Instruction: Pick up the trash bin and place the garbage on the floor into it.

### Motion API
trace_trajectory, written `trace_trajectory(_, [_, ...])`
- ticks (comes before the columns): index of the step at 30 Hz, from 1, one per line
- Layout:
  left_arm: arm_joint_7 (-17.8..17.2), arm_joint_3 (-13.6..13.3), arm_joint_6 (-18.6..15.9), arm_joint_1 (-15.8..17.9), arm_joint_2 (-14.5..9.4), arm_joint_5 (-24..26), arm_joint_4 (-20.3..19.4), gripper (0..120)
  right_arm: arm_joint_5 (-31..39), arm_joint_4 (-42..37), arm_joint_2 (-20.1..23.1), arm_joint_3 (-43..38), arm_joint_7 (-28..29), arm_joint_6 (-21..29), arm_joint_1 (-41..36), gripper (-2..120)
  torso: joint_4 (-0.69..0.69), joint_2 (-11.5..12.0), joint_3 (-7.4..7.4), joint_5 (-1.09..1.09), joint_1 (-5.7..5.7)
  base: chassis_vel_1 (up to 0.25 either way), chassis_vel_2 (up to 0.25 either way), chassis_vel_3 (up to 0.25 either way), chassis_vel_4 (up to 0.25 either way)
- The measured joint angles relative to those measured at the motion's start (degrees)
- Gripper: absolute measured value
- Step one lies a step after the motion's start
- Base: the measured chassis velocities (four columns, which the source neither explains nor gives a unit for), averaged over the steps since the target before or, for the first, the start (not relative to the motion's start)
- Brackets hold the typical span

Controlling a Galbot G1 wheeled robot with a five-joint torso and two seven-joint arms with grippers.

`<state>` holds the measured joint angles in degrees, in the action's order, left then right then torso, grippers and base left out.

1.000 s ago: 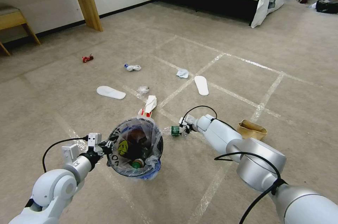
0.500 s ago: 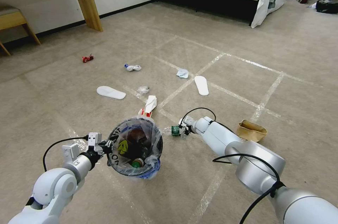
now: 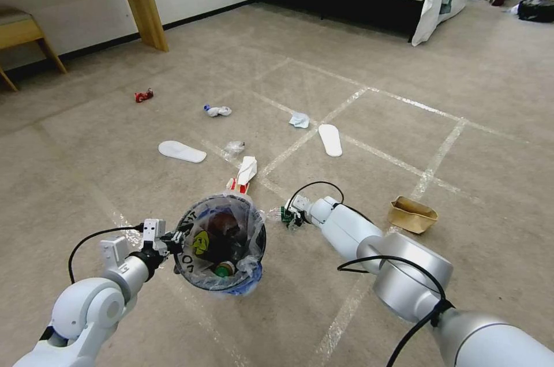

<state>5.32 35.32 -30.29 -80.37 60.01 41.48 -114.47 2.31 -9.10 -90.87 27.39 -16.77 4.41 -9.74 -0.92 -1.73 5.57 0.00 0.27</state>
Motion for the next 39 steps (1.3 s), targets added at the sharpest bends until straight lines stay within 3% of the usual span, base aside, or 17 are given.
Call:
trace_trajectory(18, [0.1,-0.7,0.4,-1.3,0.7,-1.6,-0.6,1,-6.1,1.8,-1.2,-9.8,6.1,0.9,-2.1,100,-0.01,0.0,0.0,0.0,0.0,0.0,0.0,0.0,0.0])
trace_trajectory(22, [0.2,-0.5,0.7,-1.6,0.9,-2.0,-0.7,1,-7.3,1.5,-1.3,-10.1,6.8,1.2,-2.7,100,0.01,0.0,0.0,0.01,0.0,0.0,0.0,0.0,0.0])
trace_trajectory(26, [0.4,-0.5,0.8,-1.6,1.1,-2.1,-0.8,1,-7.3,1.2,-1.3,-10.1,6.8,1.3,-2.7,92,0.0,0.0,0.0,0.01,0.01,0.0,0.0,0.0,0.0])
trace_trajectory(30, [0.5,-0.4,0.9,-1.8,1.0,-2.1,-0.9,1,-6.3,0.2,-1.3,-9.9,6.8,1.3,-2.6,99,0.01,0.0,0.0,0.01,0.0,0.0,0.0,0.0,0.0])
trace_trajectory(39, [0.5,0.0,0.9,-2.3,0.9,-2.2,-1.3,1,-3.0,-4.5,0.5,-7.0,6.7,2.7,-3.2,100,0.03,0.0,0.0,0.01,0.0,0.0,0.0,0.0,0.0])
